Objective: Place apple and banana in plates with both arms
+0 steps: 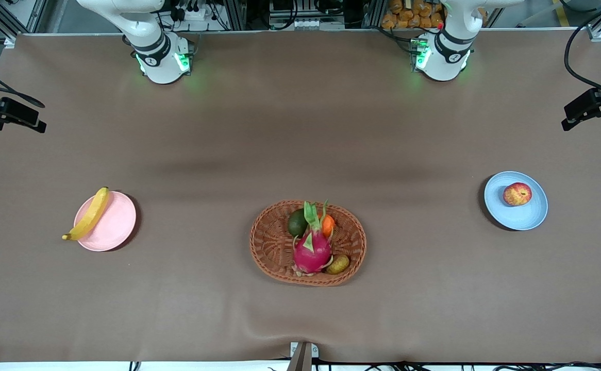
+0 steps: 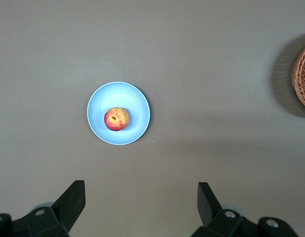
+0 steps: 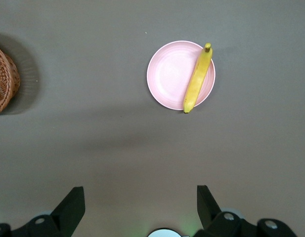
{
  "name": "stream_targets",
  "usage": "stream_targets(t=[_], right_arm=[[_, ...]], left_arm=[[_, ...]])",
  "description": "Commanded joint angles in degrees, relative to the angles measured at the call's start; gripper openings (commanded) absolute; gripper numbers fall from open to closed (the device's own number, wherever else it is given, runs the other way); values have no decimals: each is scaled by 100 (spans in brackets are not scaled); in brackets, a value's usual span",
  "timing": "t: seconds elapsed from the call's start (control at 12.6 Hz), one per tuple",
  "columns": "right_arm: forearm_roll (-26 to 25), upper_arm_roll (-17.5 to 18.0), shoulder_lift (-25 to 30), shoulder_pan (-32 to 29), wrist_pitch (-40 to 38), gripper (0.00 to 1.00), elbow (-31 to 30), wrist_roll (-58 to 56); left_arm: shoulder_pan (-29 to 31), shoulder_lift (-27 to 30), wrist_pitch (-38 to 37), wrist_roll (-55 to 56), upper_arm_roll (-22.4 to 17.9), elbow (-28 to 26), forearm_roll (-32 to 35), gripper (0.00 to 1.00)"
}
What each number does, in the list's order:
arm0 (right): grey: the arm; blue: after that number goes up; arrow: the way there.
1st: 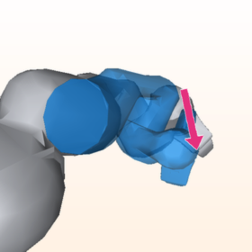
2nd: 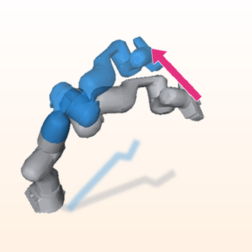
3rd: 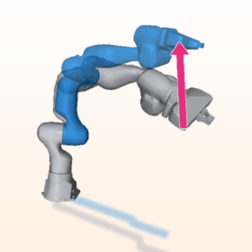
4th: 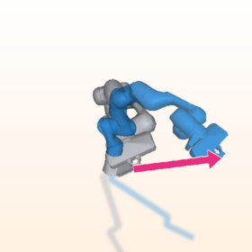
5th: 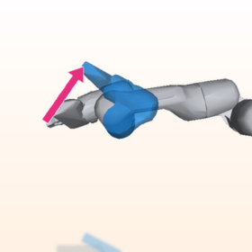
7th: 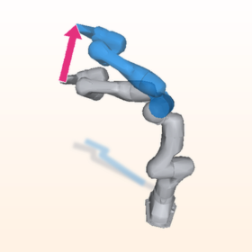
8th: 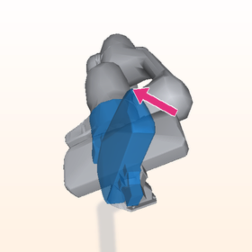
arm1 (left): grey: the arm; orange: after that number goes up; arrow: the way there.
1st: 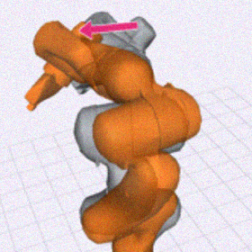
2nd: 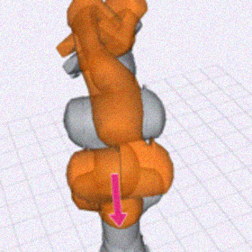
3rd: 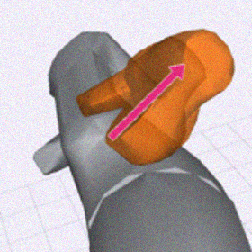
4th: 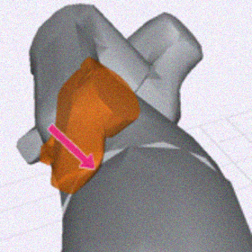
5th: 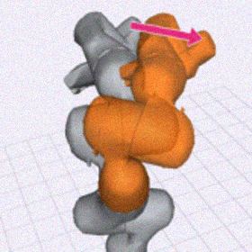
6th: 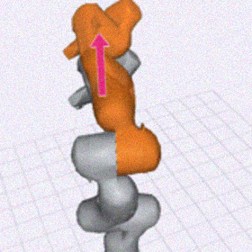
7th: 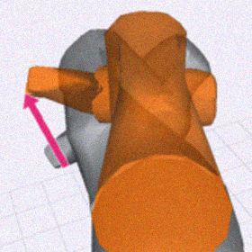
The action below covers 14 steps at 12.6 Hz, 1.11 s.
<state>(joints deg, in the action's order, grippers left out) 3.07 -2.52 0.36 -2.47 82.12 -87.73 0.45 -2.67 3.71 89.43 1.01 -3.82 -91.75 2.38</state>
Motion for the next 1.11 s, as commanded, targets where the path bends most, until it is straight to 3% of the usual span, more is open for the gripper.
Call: stream_targets(t=[0.0, 1.03], right_arm=[[18, -11, -44, 9, -100, 100, 273, -307], [-61, -29, -62, -17, -109, 100, 256, -502]], left_arm=[[21, 77, -13, 128, 21, -63, -54, 100], [21, 34, -4, 40, 39, -19, 8, 100]])
